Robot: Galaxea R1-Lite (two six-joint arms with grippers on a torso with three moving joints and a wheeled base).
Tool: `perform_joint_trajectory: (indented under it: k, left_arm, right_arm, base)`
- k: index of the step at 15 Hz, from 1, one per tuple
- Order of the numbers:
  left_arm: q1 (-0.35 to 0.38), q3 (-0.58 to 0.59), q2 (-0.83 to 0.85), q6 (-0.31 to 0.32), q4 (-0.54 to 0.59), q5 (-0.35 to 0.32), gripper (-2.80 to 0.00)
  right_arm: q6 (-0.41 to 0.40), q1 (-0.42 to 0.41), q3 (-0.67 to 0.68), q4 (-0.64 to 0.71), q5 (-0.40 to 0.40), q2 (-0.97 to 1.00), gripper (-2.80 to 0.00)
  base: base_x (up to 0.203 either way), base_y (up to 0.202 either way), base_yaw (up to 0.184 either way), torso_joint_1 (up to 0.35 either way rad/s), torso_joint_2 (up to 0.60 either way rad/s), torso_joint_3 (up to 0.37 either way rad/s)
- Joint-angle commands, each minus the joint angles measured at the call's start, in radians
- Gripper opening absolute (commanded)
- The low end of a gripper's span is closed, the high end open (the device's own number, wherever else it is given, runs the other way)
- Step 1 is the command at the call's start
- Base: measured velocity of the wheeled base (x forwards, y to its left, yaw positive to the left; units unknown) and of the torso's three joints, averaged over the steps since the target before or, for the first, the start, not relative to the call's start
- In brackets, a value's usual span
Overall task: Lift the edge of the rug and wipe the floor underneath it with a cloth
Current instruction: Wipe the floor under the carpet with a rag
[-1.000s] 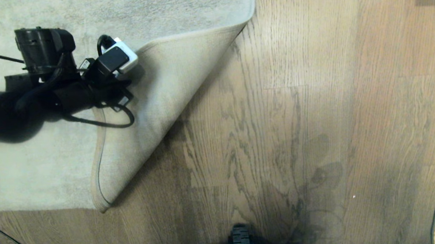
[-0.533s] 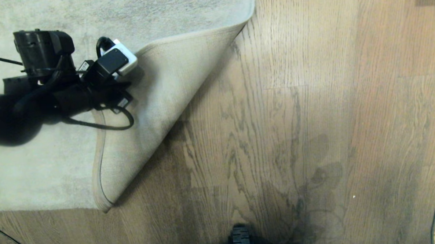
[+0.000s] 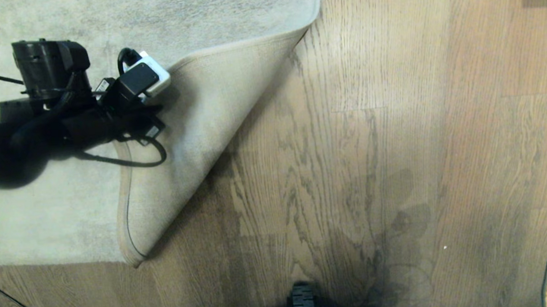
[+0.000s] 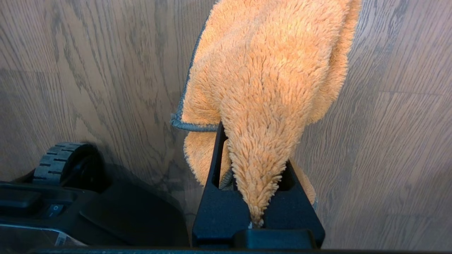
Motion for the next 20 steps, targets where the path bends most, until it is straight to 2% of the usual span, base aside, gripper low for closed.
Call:
perform_joint_trajectory:
  k: [1,3,5,11,14,17,20]
  left_arm:
    - [0.000,0.002,-0.009,0.004,-0.001,0.001,-2.80]
    - [0.000,0.008,-0.010,0.006,-0.002,0.002,-2.80]
    - [0.000,0.008,-0.013,0.006,-0.001,0.003,-2.80]
    - [-0.002,0.027,-0.010,0.006,-0.003,0.001,-2.80]
    - [-0.005,0.027,-0.009,0.004,-0.003,0.003,-2.80]
    - [-0.002,0.027,-0.008,0.004,-0.003,0.003,-2.80]
    - [-0.002,0.026,-0.008,0.004,-0.003,0.004,-2.80]
  right_arm:
    - [0.000,0.000,0.000,0.000,0.002,0.001,-2.80]
    - [-0.005,0.000,0.000,-0.001,0.006,0.001,-2.80]
    - [-0.062,0.000,0.000,0.000,0.015,0.001,-2.80]
    - [-0.061,0.003,-0.015,-0.013,0.033,0.006,-2.80]
    - [-0.056,0.005,-0.096,-0.021,0.099,0.121,-2.80]
    - [-0.058,0.023,-0.181,-0.100,0.175,0.331,-2.80]
    - [-0.061,0.037,-0.272,-0.249,0.324,0.584,-2.80]
  base:
    - [0.000,0.000,0.000,0.000,0.00,0.000]
    - [0.000,0.000,0.000,0.000,0.00,0.000]
    - [0.000,0.000,0.000,0.000,0.00,0.000]
    - [0.000,0.000,0.000,0.000,0.00,0.000]
    - [0.000,0.000,0.000,0.000,0.00,0.000]
    - [0.000,0.000,0.000,0.000,0.00,0.000]
    - [0.000,0.000,0.000,0.000,0.00,0.000]
